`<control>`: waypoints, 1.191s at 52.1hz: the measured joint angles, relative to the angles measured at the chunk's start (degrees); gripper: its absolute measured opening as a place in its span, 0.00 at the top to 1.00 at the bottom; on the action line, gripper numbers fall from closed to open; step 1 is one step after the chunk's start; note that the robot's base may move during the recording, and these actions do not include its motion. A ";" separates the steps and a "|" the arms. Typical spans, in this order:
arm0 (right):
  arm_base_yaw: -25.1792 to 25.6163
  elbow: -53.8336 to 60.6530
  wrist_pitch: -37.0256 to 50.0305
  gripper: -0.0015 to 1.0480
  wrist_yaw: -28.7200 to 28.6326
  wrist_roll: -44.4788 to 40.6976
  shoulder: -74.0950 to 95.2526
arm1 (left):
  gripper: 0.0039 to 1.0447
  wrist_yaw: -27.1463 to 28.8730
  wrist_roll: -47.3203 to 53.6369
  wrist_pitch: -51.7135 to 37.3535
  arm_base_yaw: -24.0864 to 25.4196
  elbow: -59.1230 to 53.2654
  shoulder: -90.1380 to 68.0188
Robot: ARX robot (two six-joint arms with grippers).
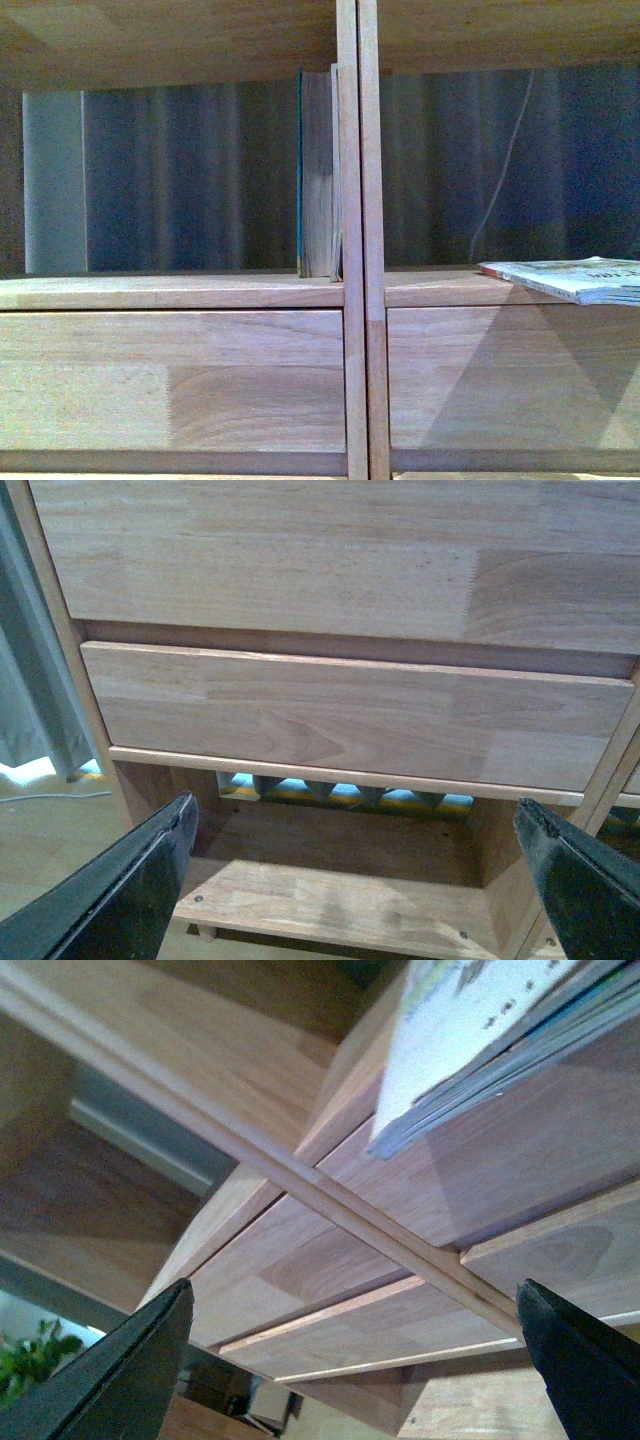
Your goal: Organize books on shelf
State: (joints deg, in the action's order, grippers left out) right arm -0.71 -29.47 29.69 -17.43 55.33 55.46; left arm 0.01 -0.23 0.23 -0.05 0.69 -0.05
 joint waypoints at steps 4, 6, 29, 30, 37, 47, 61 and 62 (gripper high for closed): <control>-0.70 -1.81 0.90 0.07 1.86 3.21 3.93 | 0.07 0.02 0.00 0.00 0.00 0.00 0.00; -0.96 -3.32 1.44 0.07 2.58 4.70 5.75 | 0.07 0.02 0.00 0.00 0.00 0.00 0.00; 0.24 -18.86 3.13 0.17 7.69 11.32 22.16 | 0.07 0.02 0.00 0.00 0.00 0.00 0.00; 0.33 -19.04 3.06 0.20 8.00 11.28 22.38 | 0.07 0.02 0.00 0.00 0.00 0.00 0.00; 0.61 -19.06 3.13 0.40 9.35 9.38 22.49 | 0.07 0.02 0.00 0.00 0.00 0.00 0.00; 2.71 -15.17 6.38 0.80 7.06 7.41 20.50 | 0.07 0.00 0.00 0.00 0.00 0.00 0.00; 4.79 -10.12 10.69 0.93 -0.83 5.40 12.74 | 0.07 -30.03 3.06 1.49 11.61 3.82 -11.63; 4.83 -9.92 10.84 0.93 -1.38 5.22 12.15 | 0.07 -32.46 3.08 0.83 12.85 4.22 -13.09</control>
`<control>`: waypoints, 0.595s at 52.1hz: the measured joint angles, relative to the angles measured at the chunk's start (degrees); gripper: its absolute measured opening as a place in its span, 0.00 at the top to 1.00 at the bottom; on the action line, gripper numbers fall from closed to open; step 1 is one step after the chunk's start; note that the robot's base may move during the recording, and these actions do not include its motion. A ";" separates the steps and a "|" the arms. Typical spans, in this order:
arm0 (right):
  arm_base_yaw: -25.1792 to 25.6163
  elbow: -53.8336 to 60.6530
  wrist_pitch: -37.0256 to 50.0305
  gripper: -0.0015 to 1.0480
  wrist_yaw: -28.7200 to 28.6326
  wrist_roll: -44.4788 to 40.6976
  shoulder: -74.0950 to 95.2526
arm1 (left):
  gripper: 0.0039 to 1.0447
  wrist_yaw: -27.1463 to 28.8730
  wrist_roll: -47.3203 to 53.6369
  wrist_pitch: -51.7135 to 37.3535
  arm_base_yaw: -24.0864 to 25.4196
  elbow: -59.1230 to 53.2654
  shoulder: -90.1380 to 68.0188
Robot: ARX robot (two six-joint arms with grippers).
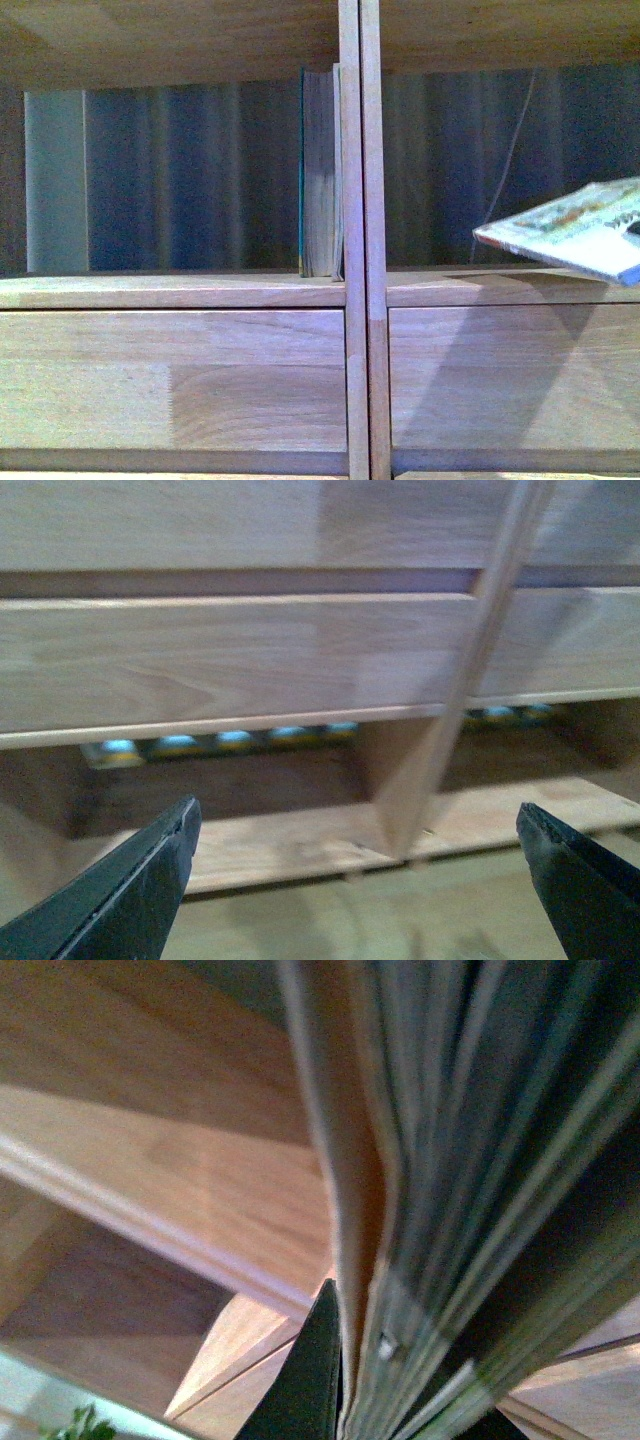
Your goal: Organize books on shelf
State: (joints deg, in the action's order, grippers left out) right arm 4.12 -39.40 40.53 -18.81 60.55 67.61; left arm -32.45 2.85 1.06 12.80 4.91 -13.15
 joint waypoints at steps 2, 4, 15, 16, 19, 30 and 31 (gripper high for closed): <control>0.26 0.48 0.31 0.93 -1.88 -0.52 -1.79 | 0.07 -7.54 -0.17 -2.78 4.04 1.16 -4.76; 0.72 0.85 0.33 0.93 -3.74 -1.40 -3.61 | 0.07 -13.18 -0.70 -6.25 7.76 2.45 -9.16; 5.09 1.38 0.26 0.93 -11.56 -4.92 -14.27 | 0.07 -27.28 -8.50 -29.92 19.89 11.72 -31.50; 5.33 1.38 0.20 0.93 -12.13 -5.11 -14.99 | 0.07 -26.58 -9.57 -32.44 20.33 12.57 -33.24; 6.23 1.38 -0.20 0.93 -13.70 -6.19 -17.09 | 0.07 -24.28 -12.37 -38.23 20.55 15.45 -38.62; 4.04 0.07 -0.90 0.93 -14.47 -10.80 -19.67 | 0.07 -21.22 -22.10 -41.33 13.42 28.20 -52.50; 3.21 -0.28 -0.98 0.93 -14.12 -11.37 -19.63 | 0.07 -21.68 -23.41 -41.72 12.13 29.59 -53.70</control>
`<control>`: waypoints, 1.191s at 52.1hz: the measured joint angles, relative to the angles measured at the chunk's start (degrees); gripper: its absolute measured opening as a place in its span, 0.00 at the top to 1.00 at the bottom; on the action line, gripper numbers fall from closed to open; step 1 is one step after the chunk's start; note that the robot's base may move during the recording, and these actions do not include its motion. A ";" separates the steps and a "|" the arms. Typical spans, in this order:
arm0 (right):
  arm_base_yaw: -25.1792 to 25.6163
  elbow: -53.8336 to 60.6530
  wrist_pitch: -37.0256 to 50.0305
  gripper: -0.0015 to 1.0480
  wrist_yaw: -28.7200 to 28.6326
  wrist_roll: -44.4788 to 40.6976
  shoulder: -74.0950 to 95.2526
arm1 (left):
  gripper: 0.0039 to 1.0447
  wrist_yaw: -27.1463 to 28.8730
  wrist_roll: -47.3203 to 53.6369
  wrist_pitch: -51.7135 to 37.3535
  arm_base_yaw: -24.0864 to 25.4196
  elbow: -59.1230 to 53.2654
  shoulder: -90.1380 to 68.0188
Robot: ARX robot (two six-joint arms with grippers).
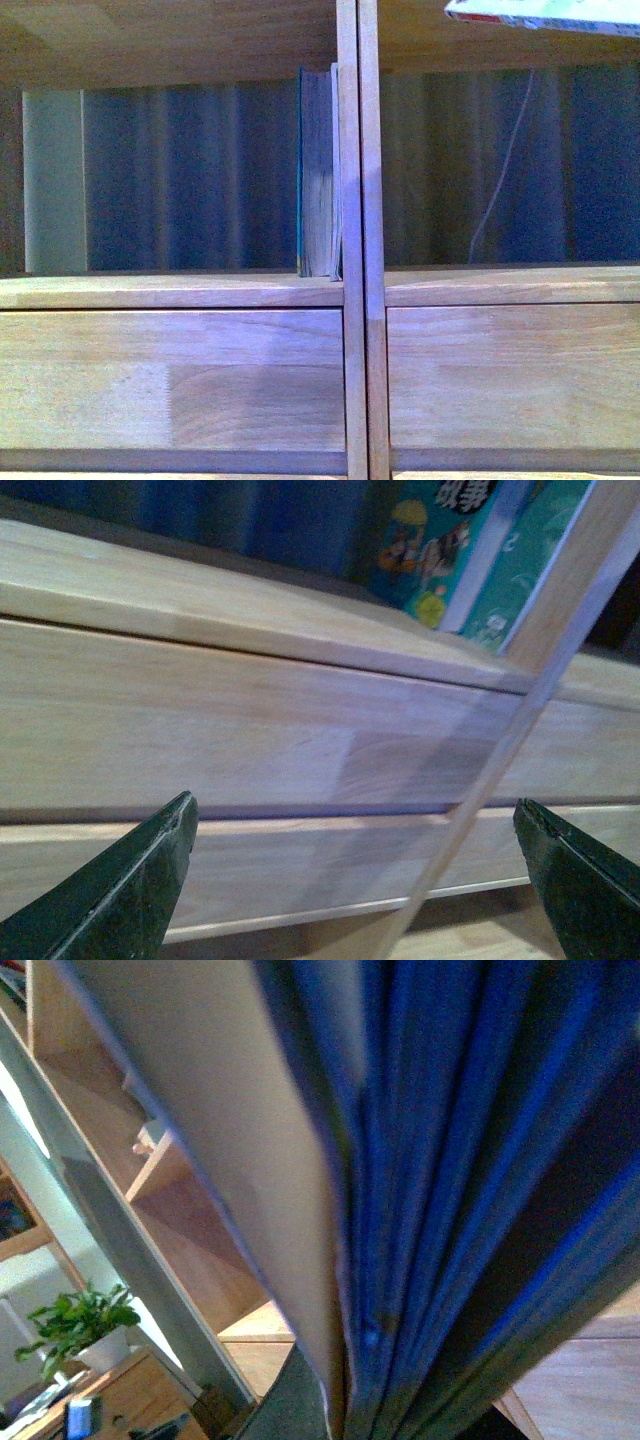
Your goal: Organize books on shelf
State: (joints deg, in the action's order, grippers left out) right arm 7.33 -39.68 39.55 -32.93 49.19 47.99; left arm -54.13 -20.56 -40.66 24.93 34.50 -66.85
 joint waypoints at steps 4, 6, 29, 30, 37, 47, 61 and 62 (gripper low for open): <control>-2.73 -0.94 -0.13 0.93 0.96 -1.97 0.33 | 0.07 -3.87 -7.78 -4.07 -4.17 4.00 -3.72; -4.22 -1.42 -0.13 0.93 1.44 -2.97 0.61 | 0.07 -6.16 -11.58 -7.96 -6.36 5.70 -5.64; -19.37 -6.12 0.79 0.93 7.89 -9.46 10.14 | 0.07 2.27 -45.72 -30.10 -27.47 21.03 -21.75; -20.09 -6.56 0.94 0.93 8.15 -9.73 11.02 | 0.07 2.73 -46.31 -30.64 -28.13 21.68 -22.16; -23.69 -8.83 1.57 0.93 9.84 -10.99 15.47 | 0.07 5.20 -49.75 -32.61 -30.60 24.96 -23.37; -29.77 -10.16 2.49 0.93 12.33 -11.98 19.63 | 0.07 6.86 -53.81 -38.34 -32.17 27.43 -25.20; -39.34 -10.19 4.15 0.93 12.81 -9.03 20.39 | 0.07 7.80 -54.01 -37.97 -35.34 27.76 -26.05; -39.74 -10.19 4.15 0.93 13.03 -8.79 20.39 | 0.07 7.93 -54.01 -38.27 -35.50 27.69 -26.05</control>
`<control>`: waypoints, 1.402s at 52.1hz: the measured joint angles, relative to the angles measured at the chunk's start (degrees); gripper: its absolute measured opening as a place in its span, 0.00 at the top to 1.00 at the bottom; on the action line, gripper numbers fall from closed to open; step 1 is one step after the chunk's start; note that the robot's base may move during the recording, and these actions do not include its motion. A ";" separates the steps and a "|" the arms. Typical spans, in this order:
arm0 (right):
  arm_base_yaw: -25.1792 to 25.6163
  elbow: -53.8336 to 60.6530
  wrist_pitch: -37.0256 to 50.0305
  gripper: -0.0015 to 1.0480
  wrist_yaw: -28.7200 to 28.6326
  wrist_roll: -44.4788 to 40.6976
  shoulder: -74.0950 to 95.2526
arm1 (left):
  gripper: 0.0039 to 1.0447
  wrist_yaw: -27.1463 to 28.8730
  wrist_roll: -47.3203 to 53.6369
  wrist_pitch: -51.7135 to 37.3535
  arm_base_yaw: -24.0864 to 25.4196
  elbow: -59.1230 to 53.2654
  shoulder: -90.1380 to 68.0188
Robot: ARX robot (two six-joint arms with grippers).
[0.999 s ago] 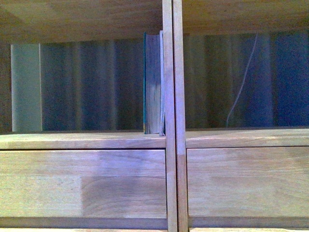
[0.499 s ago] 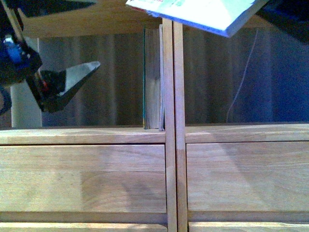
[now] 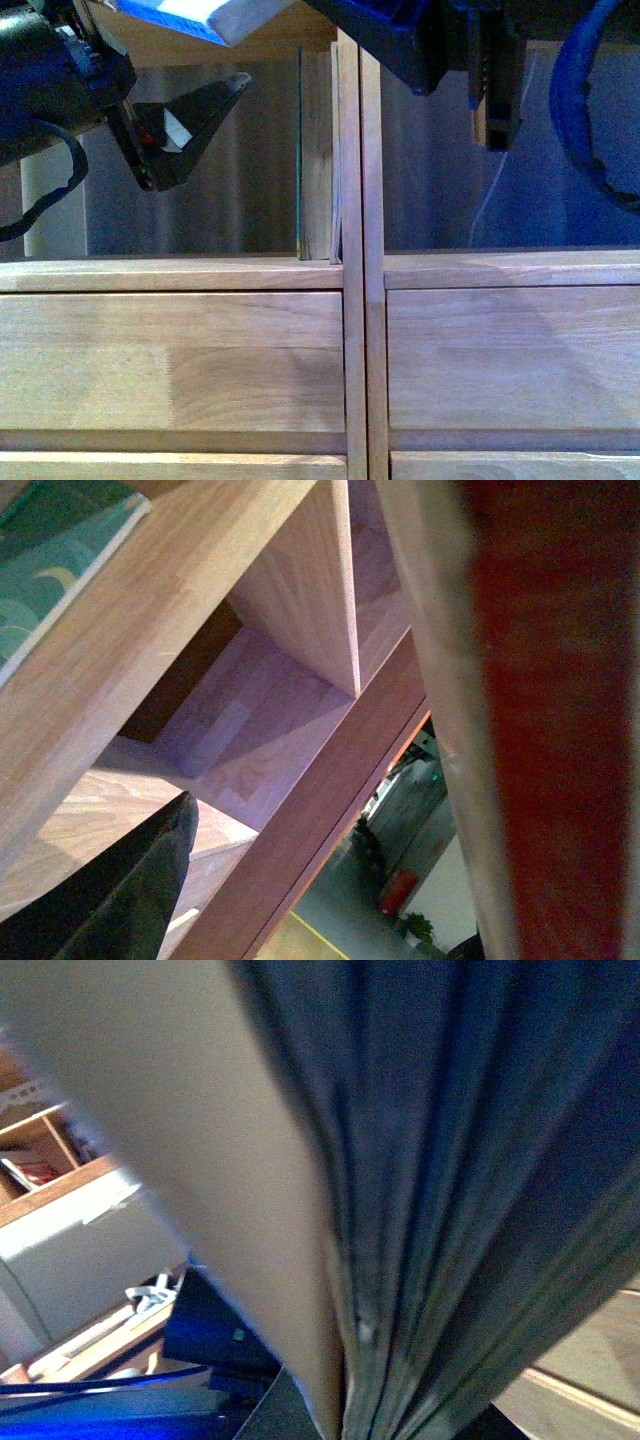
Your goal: Organize books on shelf
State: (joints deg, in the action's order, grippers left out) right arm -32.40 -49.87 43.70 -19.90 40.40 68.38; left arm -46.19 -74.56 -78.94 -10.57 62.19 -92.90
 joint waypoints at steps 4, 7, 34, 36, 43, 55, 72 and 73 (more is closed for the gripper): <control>-0.92 0.00 -0.04 0.93 0.79 0.66 0.02 | 0.11 0.37 -0.11 -0.90 -0.17 -0.13 0.00; -1.31 -0.02 -0.33 0.93 1.07 0.81 0.04 | 0.17 0.37 -0.20 -0.98 -0.17 -0.13 0.00; -1.46 0.17 0.11 0.86 1.18 4.00 1.92 | 0.72 1.22 -2.40 -1.09 -0.13 -0.13 0.02; -1.31 0.48 0.11 0.82 0.81 4.00 1.92 | 0.76 1.25 -2.75 -1.11 -0.13 -0.13 0.09; -0.20 2.64 0.02 0.66 -0.22 3.98 1.36 | 0.90 0.52 -4.04 -1.09 -0.09 -0.15 0.11; 11.23 9.84 -6.45 0.25 -4.76 -2.43 -8.68 | 0.94 -0.61 -4.44 -1.09 -0.15 -0.20 0.09; 38.36 14.88 -16.37 0.07 -14.32 -13.40 -22.21 | 0.94 10.16 32.54 15.41 4.31 -7.08 10.12; 40.09 15.17 -16.55 0.07 -15.85 -14.23 -23.12 | 0.94 10.84 35.91 16.39 4.44 -6.64 10.12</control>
State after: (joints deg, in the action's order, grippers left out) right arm 7.68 -34.70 27.16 -35.75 26.17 45.25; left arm -35.35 -38.65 -62.54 -6.13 55.55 -82.78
